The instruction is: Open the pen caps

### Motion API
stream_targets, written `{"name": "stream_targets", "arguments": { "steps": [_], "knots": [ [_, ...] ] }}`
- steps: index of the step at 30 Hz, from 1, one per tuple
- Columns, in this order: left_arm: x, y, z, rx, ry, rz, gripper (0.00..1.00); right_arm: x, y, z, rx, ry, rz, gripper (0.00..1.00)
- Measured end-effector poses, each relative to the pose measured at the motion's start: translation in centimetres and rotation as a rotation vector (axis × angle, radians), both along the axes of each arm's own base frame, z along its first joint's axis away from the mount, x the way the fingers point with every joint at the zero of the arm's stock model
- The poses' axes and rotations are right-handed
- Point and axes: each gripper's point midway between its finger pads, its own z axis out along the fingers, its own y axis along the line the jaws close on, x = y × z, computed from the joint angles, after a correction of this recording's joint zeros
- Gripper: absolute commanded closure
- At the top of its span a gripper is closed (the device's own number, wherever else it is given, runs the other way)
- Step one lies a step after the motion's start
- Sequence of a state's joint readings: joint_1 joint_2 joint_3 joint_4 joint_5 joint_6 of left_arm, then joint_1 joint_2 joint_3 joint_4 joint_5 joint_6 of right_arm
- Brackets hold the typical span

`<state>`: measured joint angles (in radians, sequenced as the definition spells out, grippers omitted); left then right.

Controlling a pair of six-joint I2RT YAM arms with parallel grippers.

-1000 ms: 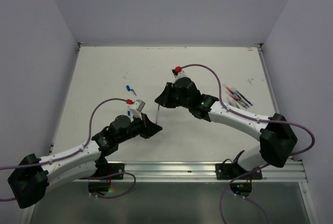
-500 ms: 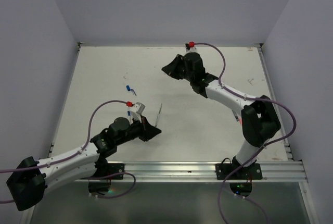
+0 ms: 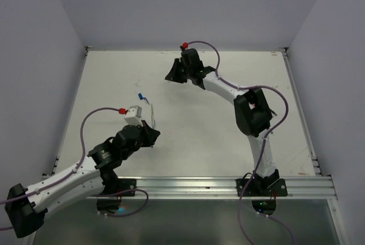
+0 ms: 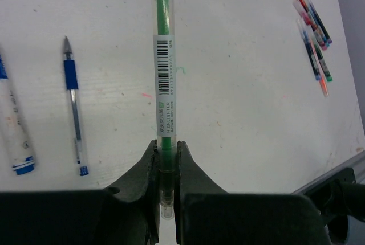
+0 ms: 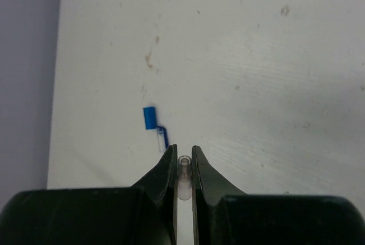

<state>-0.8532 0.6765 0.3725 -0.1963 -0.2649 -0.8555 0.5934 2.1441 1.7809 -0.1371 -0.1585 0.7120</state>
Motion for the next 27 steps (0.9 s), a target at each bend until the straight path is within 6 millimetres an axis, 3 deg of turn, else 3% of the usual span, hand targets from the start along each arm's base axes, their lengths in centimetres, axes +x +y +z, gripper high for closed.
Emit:
{"name": "stream_targets", "arguments": {
  "steps": [5, 8, 13, 16, 27],
  "knots": [
    [0.6, 2.6, 2.5, -0.012, -0.062, 0.124, 1.00, -1.9, 1.1, -7.8, -0.094, 0.123, 0.075, 1.00],
    [0.7, 3.5, 3.6, -0.030, -0.100, 0.157, 1.00, -3.1, 2.6, -10.0, -0.119, 0.147, 0.121, 1.00],
    [0.9, 3.9, 4.1, -0.015, -0.107, 0.175, 1.00, -4.8, 5.0, -11.1, -0.130, 0.149, 0.180, 1.00],
    [0.8, 4.0, 3.7, -0.001, -0.098, 0.175, 1.00, -5.2, 6.2, -11.4, -0.127, 0.144, 0.200, 0.93],
    [0.7, 3.9, 3.7, 0.013, -0.104, 0.149, 1.00, -3.8, 7.5, -11.6, -0.131, 0.121, 0.196, 0.71]
  ]
}}
